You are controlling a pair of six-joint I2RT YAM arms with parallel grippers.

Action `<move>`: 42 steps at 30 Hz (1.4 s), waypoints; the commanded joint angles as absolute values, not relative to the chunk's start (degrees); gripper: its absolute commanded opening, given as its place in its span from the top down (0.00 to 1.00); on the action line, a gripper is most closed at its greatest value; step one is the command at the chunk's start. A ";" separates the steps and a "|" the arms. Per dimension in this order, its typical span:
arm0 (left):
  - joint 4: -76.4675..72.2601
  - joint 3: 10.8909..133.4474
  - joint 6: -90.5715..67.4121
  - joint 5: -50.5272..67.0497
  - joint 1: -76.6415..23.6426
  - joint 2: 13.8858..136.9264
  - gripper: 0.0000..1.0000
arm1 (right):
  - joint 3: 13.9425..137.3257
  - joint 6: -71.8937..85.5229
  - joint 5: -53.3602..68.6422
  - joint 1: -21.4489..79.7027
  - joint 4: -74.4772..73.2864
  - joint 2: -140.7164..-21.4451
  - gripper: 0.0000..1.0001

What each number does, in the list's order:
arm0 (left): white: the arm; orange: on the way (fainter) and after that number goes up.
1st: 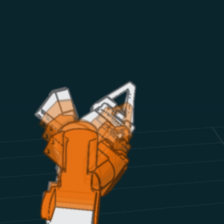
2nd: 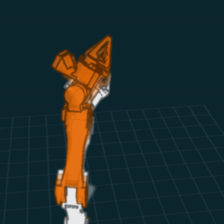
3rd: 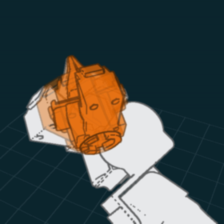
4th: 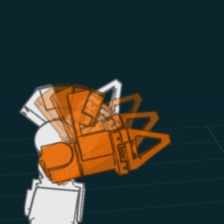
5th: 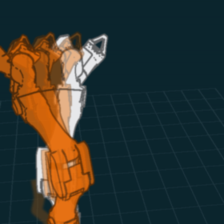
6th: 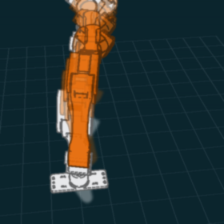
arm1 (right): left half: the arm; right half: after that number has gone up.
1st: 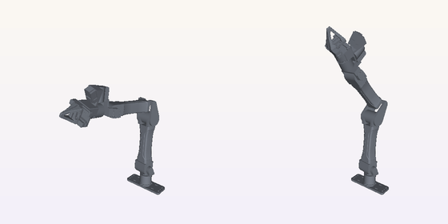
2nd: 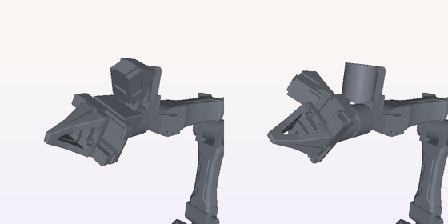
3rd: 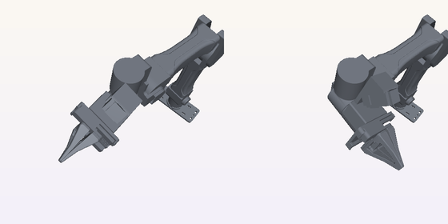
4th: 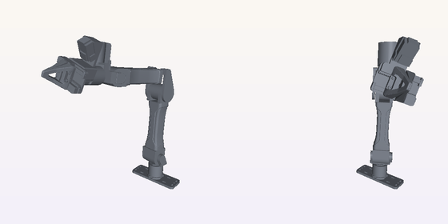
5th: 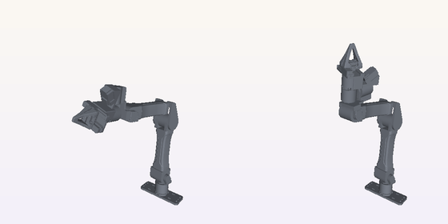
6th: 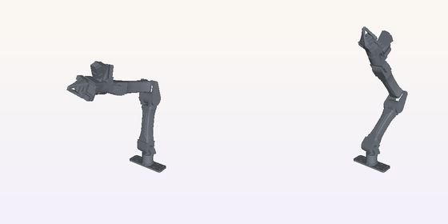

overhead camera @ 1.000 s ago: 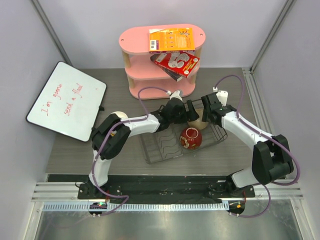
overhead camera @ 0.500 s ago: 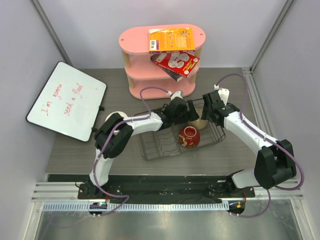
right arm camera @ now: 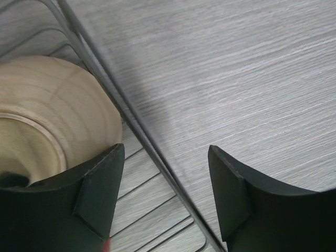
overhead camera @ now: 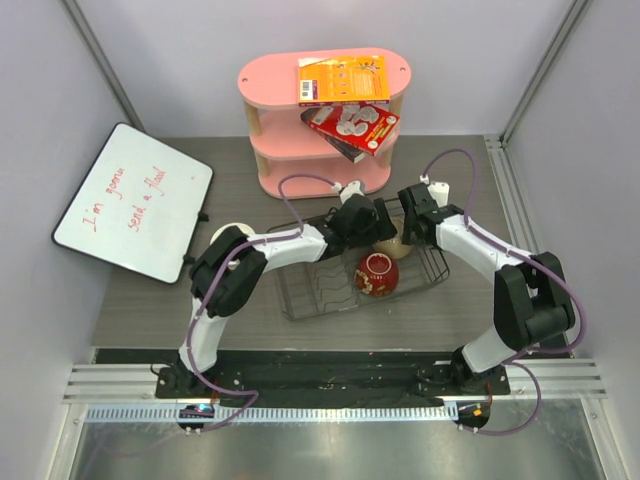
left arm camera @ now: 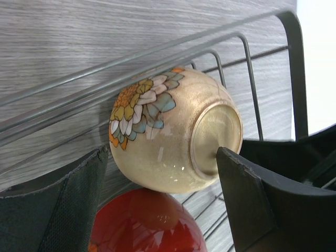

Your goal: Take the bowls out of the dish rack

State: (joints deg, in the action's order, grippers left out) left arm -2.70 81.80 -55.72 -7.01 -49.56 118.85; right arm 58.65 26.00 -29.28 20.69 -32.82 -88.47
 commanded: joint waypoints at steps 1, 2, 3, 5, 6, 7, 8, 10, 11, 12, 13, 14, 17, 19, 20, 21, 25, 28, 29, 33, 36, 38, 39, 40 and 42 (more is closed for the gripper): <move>9.31 83.84 -54.05 -13.27 -49.83 122.87 0.16 | 56.52 27.69 -23.91 21.45 -30.85 -87.20 0.32; 9.58 84.20 -54.05 -13.18 -49.75 123.31 0.16 | 56.25 27.95 -23.56 21.45 -30.68 -86.84 0.32; 9.75 84.55 -54.14 -12.31 -49.75 123.66 0.16 | 55.64 27.95 -23.21 21.45 -30.67 -86.49 0.32; 9.84 85.08 -54.66 -11.43 -49.83 124.54 0.16 | 55.20 27.78 -23.03 21.45 -30.41 -85.70 0.34; 9.76 85.25 -54.84 -10.82 -49.83 124.80 0.16 | 55.11 27.69 -22.68 21.45 -30.50 -85.52 0.35; 9.76 85.34 -55.02 -9.85 -49.83 125.59 0.16 | 55.02 27.60 -22.33 21.45 -30.50 -85.43 0.35; 9.84 85.43 -55.02 -9.32 -49.83 125.86 0.16 | 55.11 27.51 -22.32 21.45 -30.50 -85.26 0.36; 9.76 85.78 -55.02 -7.83 -49.83 127.08 0.17 | 55.11 27.33 -21.97 21.45 -30.24 -85.25 0.36; 9.76 85.96 -55.02 -7.30 -49.92 127.52 0.18 | 55.19 27.33 -21.89 21.45 -30.06 -85.34 0.36; 9.67 86.04 -54.93 -6.42 -49.92 127.79 0.18 | 55.20 27.33 -21.71 21.45 -29.97 -85.52 0.36; 9.58 86.13 -54.84 -5.02 -49.92 128.14 0.18 | 55.28 27.33 -21.53 21.45 -29.97 -85.60 0.36; 9.58 86.13 -54.84 -4.40 -49.92 128.67 0.19 | 55.28 27.25 -21.45 21.45 -29.97 -85.61 0.36; 7.75 84.91 -54.58 -1.42 -49.92 128.50 0.20 | 55.20 27.33 -21.18 21.45 -29.71 -85.78 0.36; 7.04 83.50 -54.41 -0.44 -49.92 127.88 0.20 | 55.20 27.42 -21.36 21.45 -29.62 -85.52 0.36; 6.77 83.06 -54.14 0.60 -49.92 127.18 0.19 | 55.20 27.42 -21.36 21.45 -29.62 -85.43 0.36; 6.77 82.27 -53.97 1.66 -50.01 126.83 0.19 | 55.20 27.42 -21.44 21.45 -29.62 -85.17 0.36; 5.98 80.51 -53.26 5.62 -50.01 125.60 0.19 | 55.11 27.68 -21.09 21.45 -29.44 -84.73 0.36; 4.22 80.07 -53.09 9.48 -50.27 125.77 0.19 | 55.02 28.04 -20.57 21.45 -29.09 -84.73 0.36; 4.13 80.24 -53.09 10.28 -50.27 126.03 0.19 | 55.02 28.21 -20.39 21.45 -29.00 -84.73 0.36; 3.61 80.77 -53.44 14.14 -50.36 127.09 0.19 | 54.84 28.30 -20.13 21.45 -29.09 -84.38 0.36; 1.50 80.60 -53.96 18.18 -50.45 127.35 0.20 | 54.67 28.48 -20.04 21.45 -29.00 -84.38 0.36; 0.44 80.59 -54.14 21.26 -50.45 127.35 0.21 | 54.67 28.56 -19.87 21.36 -28.92 -84.64 0.36; 0.27 81.03 -53.79 22.23 -50.45 127.35 0.21 | 54.58 28.65 -19.95 21.44 -28.83 -84.73 0.36; 0.35 81.12 -53.62 22.58 -50.45 127.35 0.23 | 54.58 28.74 -19.69 21.53 -28.74 -84.73 0.36; 0.26 80.16 -52.92 21.89 -50.45 126.13 0.28 | 54.49 28.74 -19.69 21.45 -28.48 -85.08 0.36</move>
State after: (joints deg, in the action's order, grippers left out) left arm -6.61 83.33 -54.78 9.80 -46.63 122.52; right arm 54.39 26.02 -24.38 20.49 -35.07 -86.06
